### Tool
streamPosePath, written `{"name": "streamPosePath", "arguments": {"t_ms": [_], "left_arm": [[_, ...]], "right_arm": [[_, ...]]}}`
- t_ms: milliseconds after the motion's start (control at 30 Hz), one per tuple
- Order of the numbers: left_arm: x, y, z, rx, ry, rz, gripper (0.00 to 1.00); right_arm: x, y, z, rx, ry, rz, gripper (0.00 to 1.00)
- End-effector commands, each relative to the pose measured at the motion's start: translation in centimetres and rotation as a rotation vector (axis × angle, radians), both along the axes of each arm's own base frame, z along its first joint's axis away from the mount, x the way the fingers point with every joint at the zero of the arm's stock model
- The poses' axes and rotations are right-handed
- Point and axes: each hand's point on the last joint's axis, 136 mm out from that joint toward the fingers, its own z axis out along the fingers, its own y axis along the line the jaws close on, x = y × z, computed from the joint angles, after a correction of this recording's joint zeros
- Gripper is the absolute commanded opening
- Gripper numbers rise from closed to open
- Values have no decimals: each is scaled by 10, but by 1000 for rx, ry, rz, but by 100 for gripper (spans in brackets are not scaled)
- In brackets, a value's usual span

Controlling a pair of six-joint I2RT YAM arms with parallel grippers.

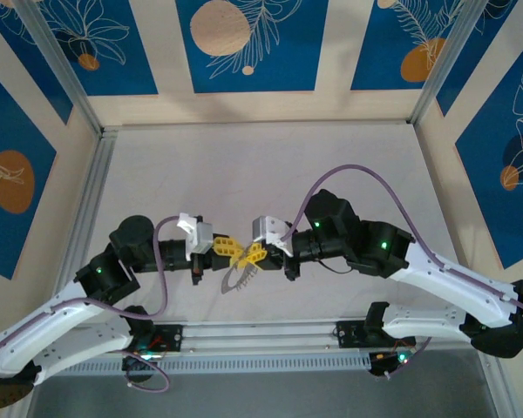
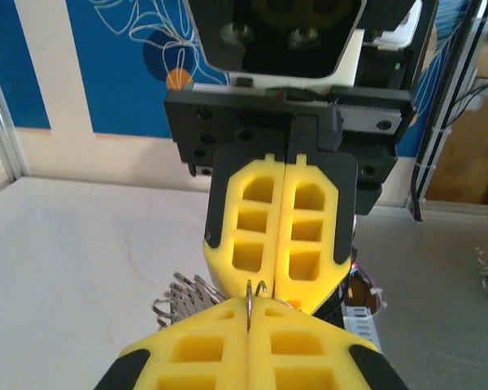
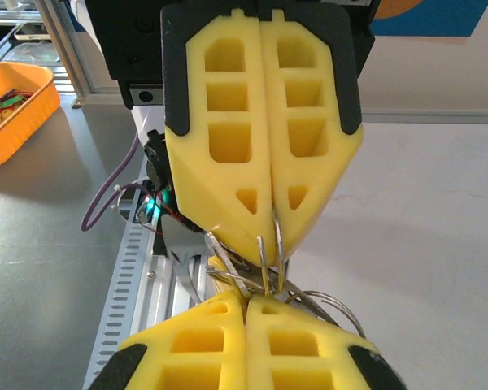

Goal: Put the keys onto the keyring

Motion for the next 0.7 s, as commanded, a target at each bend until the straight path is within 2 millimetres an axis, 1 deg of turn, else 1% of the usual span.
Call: {"name": "streamPosePath", "arguments": {"t_ms": [0, 200, 333, 367, 400, 500, 667], "left_arm": [[-16, -1, 39, -179, -57, -92, 0], [-17, -4, 40, -248, -50, -120, 0], [-17, -3, 43, -263, -49, -116, 0], [-16, -3, 42, -260, -48, -110, 0], [-15, -2, 42, -256, -49, -101, 0], [-13, -1, 41, -239, -50, -81, 0], [-9, 5, 44, -241, -61, -41, 0]], "right_arm": [[5, 10, 1, 19, 5, 5, 0], [7, 11, -2, 14, 17, 3, 0], [11, 9, -3, 6, 20, -13, 0], [11, 8, -4, 4, 19, -14, 2], [10, 6, -2, 9, 15, -16, 4], [7, -1, 6, 40, -5, -20, 18], [3, -21, 24, 103, -56, -56, 40]]}}
